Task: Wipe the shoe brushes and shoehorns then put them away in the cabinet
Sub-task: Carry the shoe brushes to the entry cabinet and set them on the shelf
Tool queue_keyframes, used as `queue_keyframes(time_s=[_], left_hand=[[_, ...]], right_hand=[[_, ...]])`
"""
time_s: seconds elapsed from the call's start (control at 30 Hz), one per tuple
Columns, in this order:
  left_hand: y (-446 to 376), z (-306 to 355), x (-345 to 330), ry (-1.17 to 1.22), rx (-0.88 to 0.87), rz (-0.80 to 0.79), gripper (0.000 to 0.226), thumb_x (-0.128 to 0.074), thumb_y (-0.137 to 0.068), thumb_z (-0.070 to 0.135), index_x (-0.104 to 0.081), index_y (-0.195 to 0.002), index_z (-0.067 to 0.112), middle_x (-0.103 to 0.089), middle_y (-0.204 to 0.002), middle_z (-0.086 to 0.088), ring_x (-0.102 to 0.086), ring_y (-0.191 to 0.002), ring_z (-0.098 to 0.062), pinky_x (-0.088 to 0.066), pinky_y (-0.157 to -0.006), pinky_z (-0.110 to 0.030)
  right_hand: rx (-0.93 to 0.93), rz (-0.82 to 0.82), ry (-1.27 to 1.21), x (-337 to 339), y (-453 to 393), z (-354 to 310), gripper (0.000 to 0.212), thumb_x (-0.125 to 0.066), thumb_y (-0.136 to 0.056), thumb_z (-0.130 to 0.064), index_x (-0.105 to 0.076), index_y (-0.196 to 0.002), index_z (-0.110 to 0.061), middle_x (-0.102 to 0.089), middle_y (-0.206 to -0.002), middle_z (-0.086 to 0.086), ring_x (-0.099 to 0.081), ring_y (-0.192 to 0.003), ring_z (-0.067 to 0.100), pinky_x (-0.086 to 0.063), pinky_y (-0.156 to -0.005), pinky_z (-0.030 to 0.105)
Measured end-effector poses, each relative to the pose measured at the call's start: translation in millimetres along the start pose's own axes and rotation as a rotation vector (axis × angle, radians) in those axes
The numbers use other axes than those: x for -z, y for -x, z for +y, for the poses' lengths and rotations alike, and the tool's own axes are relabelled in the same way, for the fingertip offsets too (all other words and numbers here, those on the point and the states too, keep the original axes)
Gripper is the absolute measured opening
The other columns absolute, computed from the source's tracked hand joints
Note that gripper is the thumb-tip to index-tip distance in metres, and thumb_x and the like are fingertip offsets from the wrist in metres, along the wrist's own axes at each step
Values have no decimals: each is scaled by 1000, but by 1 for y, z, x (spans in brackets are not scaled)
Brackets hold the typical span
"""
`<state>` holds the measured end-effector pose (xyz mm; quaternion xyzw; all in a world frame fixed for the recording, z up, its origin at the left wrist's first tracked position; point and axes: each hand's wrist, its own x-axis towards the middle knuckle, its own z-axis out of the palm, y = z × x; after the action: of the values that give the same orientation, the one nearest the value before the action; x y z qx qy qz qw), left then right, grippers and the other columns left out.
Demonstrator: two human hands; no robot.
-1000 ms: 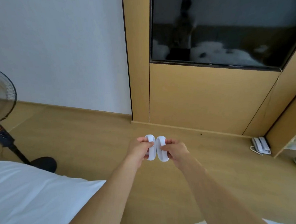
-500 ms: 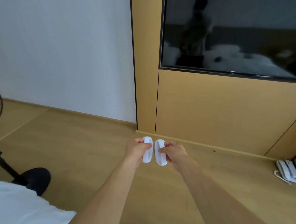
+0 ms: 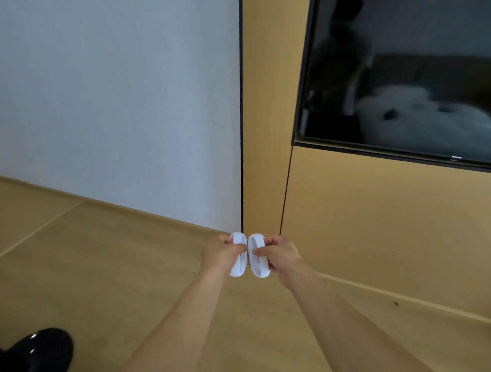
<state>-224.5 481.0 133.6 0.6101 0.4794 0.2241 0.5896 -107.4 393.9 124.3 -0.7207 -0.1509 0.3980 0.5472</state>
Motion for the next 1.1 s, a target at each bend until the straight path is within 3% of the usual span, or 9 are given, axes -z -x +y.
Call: queue_keyframes(time_s=[0.13, 0.2, 0.27, 0.37, 0.5, 0.7, 0.87, 1.03, 1.1], left_hand=[[-51, 11, 28, 190, 82, 8, 28, -65, -82, 5, -65, -61, 23, -64, -69, -1, -61, -49, -11, -48, -54, -26], [-77, 13, 44, 278, 137, 62, 17, -65, -83, 7, -68, -75, 21, -67, -66, 1, -62, -44, -8, -47, -49, -25], [-103, 13, 59, 334, 165, 109, 10, -65, -84, 11, -67, -86, 22, -71, -68, 4, -67, -53, -7, -51, -51, -25], [-145, 16, 82, 342, 187, 183, 16, -64, -84, 17, -67, -96, 26, -71, -92, 1, -67, -79, -13, -55, -67, -31], [-203, 33, 106, 362, 156, 266, 18, -61, -84, 14, -69, -96, 24, -70, -89, 1, -67, -72, -10, -54, -58, -29], [-284, 58, 143, 364, 149, 397, 24, -60, -87, 14, -63, -110, 20, -68, -110, -6, -64, -97, -22, -51, -69, -35], [-328, 61, 177, 394, 171, 504, 16, -60, -88, 15, -65, -101, 22, -70, -107, -5, -64, -92, -19, -52, -73, -36], [-378, 57, 228, 402, 169, 610, 9, -62, -89, 16, -66, -96, 17, -70, -107, -6, -65, -94, -21, -53, -74, -37], [-401, 54, 252, 403, 175, 630, 10, -62, -90, 18, -66, -100, 17, -70, -108, -6, -66, -101, -24, -54, -78, -40]], right_hand=[[-18, -80, -59, -37, -62, -22, 18, -70, -85, -7, -64, -102, -11, -70, -102, 10, -65, -87, 25, -52, -71, 34], [-27, -125, -93, -56, -93, -32, 21, -70, -85, -7, -66, -105, -10, -71, -101, 11, -65, -85, 25, -51, -67, 33], [-18, -191, -85, -77, -125, -42, 19, -67, -86, -6, -67, -105, -9, -71, -98, 10, -66, -82, 24, -51, -66, 33], [-14, -279, -67, -109, -173, -62, 20, -65, -87, -4, -68, -106, -9, -71, -99, 13, -65, -81, 26, -50, -63, 33], [-23, -410, -66, -154, -241, -94, 23, -58, -88, -3, -68, -108, -5, -69, -95, 13, -62, -79, 26, -47, -60, 32], [-11, -587, -21, -220, -323, -143, 24, -56, -87, -3, -69, -107, -2, -69, -94, 13, -63, -87, 28, -49, -76, 39], [9, -752, 48, -275, -367, -164, 25, -54, -85, -7, -77, -89, -17, -77, -82, 1, -69, -84, 21, -52, -81, 38], [-10, -842, 85, -351, -407, -183, 26, -51, -81, -2, -73, -91, -13, -75, -79, 2, -64, -84, 24, -50, -80, 38], [4, -879, 114, -382, -420, -192, 28, -50, -78, -1, -74, -79, -16, -70, -78, 4, -58, -85, 26, -46, -80, 40]])
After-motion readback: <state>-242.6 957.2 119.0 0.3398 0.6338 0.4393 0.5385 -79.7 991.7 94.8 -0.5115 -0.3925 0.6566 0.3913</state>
